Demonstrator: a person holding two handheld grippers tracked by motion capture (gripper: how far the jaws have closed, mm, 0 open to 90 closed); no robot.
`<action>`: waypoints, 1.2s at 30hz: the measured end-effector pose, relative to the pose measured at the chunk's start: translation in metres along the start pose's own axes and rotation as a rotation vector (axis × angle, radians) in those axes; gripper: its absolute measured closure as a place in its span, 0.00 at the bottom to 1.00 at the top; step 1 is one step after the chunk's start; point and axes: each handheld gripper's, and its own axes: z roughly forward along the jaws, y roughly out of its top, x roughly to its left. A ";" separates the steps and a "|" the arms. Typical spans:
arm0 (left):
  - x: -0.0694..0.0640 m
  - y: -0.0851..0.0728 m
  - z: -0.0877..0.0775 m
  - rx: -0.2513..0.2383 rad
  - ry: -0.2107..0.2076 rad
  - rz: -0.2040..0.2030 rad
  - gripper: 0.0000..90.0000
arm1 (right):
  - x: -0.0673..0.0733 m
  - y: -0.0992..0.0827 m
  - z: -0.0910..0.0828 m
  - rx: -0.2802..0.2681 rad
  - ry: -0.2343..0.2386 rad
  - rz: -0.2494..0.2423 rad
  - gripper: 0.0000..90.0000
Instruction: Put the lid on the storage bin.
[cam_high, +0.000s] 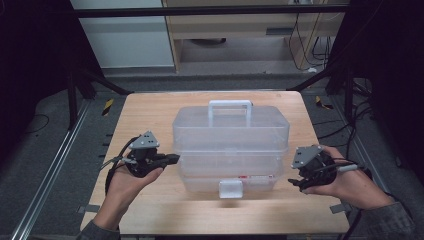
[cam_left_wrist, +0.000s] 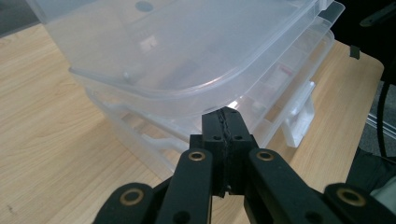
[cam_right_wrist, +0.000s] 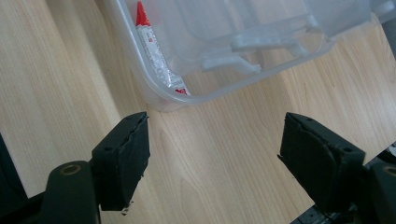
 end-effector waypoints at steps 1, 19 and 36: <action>0.000 -0.001 0.001 0.000 0.001 -0.001 0.99 | 0.000 -0.001 0.001 -0.002 -0.003 0.008 0.26; 0.013 -0.013 -0.016 0.038 0.076 0.030 0.99 | -0.015 -0.024 0.021 0.028 -0.120 0.145 0.23; 0.123 -0.067 0.024 0.116 0.414 -0.091 1.00 | -0.082 -0.050 0.097 -0.049 -0.326 0.555 0.26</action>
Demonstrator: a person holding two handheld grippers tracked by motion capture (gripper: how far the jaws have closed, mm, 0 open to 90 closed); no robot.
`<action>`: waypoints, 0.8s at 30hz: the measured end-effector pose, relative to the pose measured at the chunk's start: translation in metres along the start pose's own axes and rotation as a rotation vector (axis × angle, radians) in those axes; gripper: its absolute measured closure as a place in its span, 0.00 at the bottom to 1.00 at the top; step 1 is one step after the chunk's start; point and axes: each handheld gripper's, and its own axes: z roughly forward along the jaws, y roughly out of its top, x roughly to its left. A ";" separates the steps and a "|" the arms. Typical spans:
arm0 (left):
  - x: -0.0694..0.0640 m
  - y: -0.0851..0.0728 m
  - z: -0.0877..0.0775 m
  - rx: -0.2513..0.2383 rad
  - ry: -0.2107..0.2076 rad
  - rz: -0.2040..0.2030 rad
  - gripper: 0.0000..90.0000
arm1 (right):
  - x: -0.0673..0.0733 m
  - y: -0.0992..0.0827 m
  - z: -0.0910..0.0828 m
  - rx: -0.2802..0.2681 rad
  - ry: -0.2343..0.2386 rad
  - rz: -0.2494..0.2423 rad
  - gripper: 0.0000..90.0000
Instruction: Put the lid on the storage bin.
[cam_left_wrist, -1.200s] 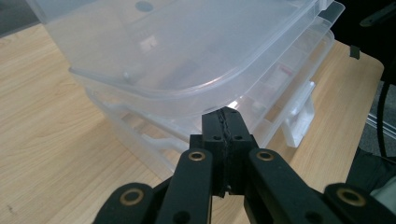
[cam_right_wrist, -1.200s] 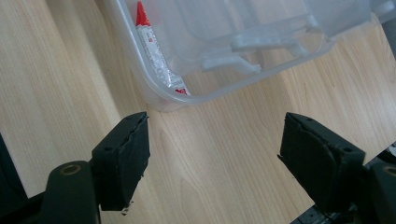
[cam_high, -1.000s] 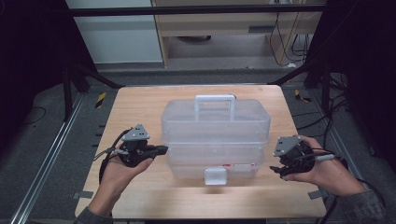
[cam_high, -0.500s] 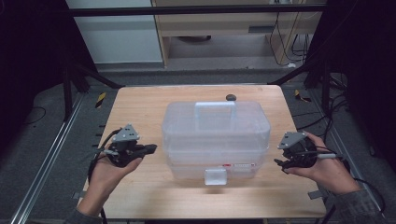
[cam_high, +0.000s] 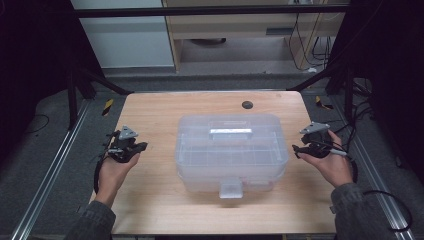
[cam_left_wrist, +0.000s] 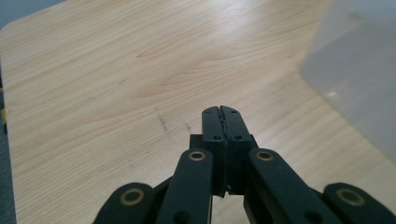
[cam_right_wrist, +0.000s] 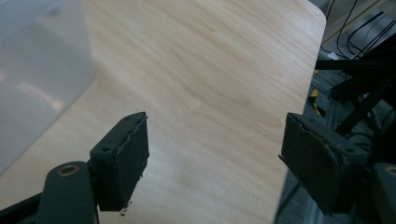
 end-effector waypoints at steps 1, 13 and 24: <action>0.002 -0.002 0.004 0.001 0.006 -0.009 0.99 | -0.001 -0.001 0.011 -0.026 0.005 0.039 0.26; 0.011 -0.032 0.047 -0.039 -0.009 -0.143 0.79 | -0.001 -0.025 0.057 -0.046 0.070 0.229 0.19; 0.012 -0.044 0.062 -0.037 -0.019 -0.194 0.46 | 0.009 -0.032 0.074 -0.067 0.110 0.315 0.10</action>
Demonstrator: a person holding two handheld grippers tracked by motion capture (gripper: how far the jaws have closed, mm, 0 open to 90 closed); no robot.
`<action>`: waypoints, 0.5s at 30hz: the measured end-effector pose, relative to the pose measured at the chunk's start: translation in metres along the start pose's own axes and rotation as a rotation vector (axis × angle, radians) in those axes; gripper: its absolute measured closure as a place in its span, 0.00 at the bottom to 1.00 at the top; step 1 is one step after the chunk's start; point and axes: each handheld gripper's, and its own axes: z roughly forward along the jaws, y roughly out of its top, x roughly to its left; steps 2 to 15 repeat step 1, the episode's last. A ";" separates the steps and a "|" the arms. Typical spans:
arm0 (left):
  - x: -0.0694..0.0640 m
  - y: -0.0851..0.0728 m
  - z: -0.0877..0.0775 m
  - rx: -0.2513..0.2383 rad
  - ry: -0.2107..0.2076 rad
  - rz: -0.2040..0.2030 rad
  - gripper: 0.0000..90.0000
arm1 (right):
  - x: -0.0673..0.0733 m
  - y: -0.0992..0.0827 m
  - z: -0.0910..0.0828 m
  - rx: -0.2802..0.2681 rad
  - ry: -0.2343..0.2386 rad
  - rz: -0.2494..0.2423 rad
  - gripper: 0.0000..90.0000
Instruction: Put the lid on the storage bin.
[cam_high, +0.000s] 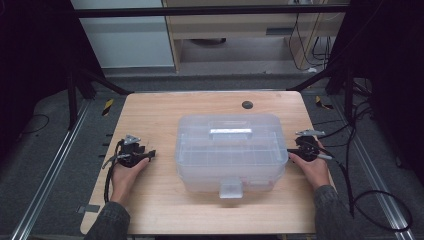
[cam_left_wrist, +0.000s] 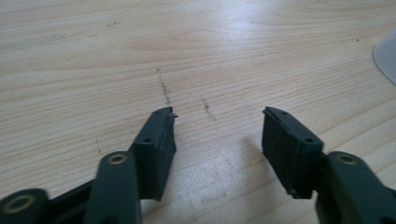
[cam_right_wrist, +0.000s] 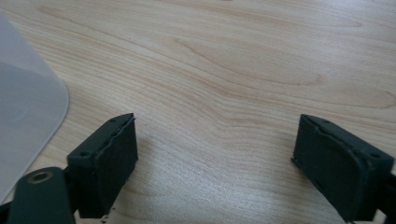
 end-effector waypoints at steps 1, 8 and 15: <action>0.000 0.000 0.001 -0.005 -0.004 -0.002 0.43 | 0.002 0.001 0.001 0.009 -0.002 0.007 0.07; 0.000 0.000 0.001 -0.005 -0.004 -0.002 0.43 | 0.002 0.001 0.001 0.009 -0.002 0.007 0.07; 0.000 0.000 0.001 -0.005 -0.004 -0.002 0.43 | 0.002 0.001 0.001 0.009 -0.002 0.007 0.07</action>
